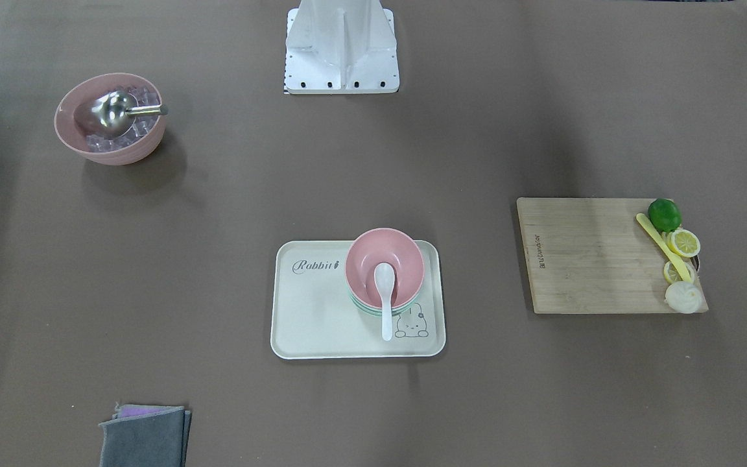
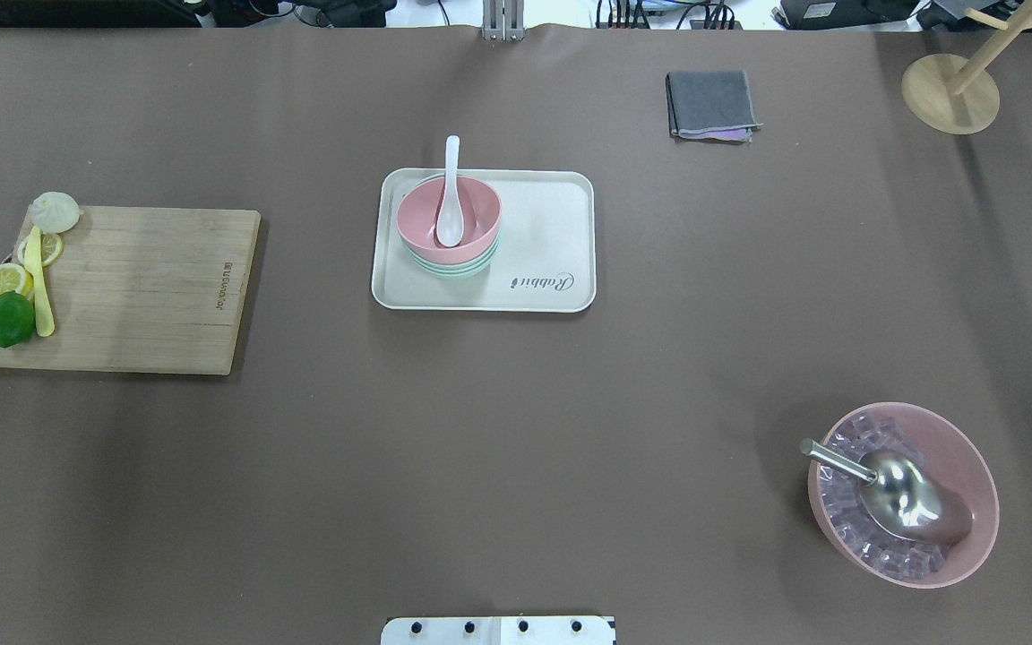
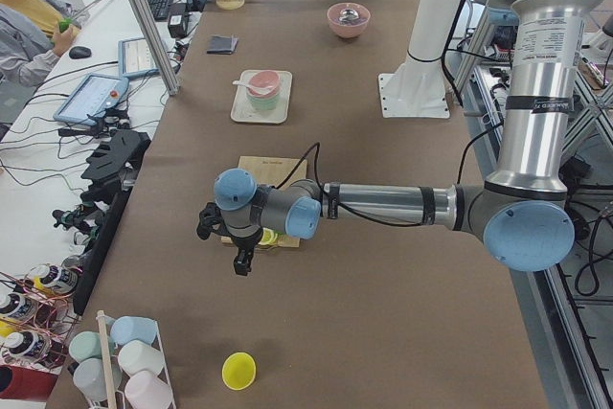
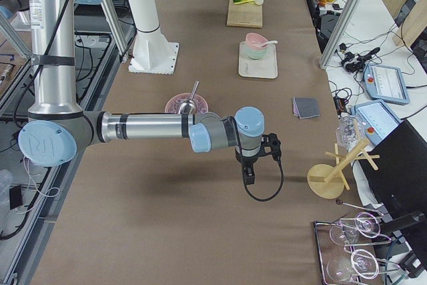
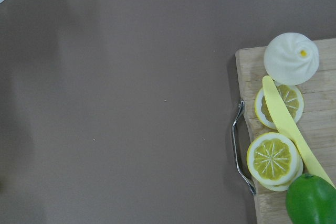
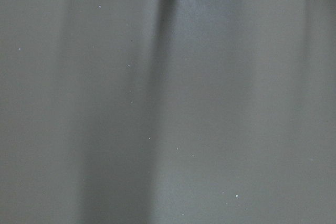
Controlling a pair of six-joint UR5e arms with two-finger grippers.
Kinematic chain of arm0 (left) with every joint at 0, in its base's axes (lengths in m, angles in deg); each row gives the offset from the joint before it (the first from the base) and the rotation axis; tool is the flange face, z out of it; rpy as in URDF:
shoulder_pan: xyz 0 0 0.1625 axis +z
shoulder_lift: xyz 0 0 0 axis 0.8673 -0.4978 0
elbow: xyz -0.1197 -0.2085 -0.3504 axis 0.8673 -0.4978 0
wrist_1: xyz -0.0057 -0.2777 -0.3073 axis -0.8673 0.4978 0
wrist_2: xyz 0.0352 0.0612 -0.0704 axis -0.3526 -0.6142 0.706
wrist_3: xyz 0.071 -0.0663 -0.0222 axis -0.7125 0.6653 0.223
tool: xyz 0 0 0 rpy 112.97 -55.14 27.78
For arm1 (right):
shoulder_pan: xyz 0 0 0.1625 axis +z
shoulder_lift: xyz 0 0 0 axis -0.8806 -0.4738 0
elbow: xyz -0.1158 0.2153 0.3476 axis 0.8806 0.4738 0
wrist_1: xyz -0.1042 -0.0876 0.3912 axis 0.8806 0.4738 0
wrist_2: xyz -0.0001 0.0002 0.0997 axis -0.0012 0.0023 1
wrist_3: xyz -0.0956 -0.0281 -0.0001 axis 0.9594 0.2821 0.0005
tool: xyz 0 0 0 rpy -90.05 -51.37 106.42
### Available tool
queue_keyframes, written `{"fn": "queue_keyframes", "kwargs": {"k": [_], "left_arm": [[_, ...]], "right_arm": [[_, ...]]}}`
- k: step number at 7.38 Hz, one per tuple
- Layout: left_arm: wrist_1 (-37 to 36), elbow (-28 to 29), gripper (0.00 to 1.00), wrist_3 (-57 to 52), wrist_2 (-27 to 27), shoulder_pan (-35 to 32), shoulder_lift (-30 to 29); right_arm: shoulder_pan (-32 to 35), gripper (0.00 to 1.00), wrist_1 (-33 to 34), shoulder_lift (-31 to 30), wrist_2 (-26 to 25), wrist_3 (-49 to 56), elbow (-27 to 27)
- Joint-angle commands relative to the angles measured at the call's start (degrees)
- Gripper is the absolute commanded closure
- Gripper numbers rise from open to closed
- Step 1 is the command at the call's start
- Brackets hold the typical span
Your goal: Stack pink bowl on green and place spoon
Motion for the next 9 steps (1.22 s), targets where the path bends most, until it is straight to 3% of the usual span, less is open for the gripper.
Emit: {"fn": "queue_keyframes", "kwargs": {"k": [1, 9], "left_arm": [[0.4, 0.3, 0.02, -0.1, 0.0, -0.3, 0.2], [0.8, 0.0, 0.02, 0.1, 0.0, -0.2, -0.2]], "right_arm": [[-0.6, 0.00, 4.3, 0.3, -0.6, 3.9, 0.0], [0.2, 0.00, 4.9, 1.4, -2.1, 4.2, -1.2]]}}
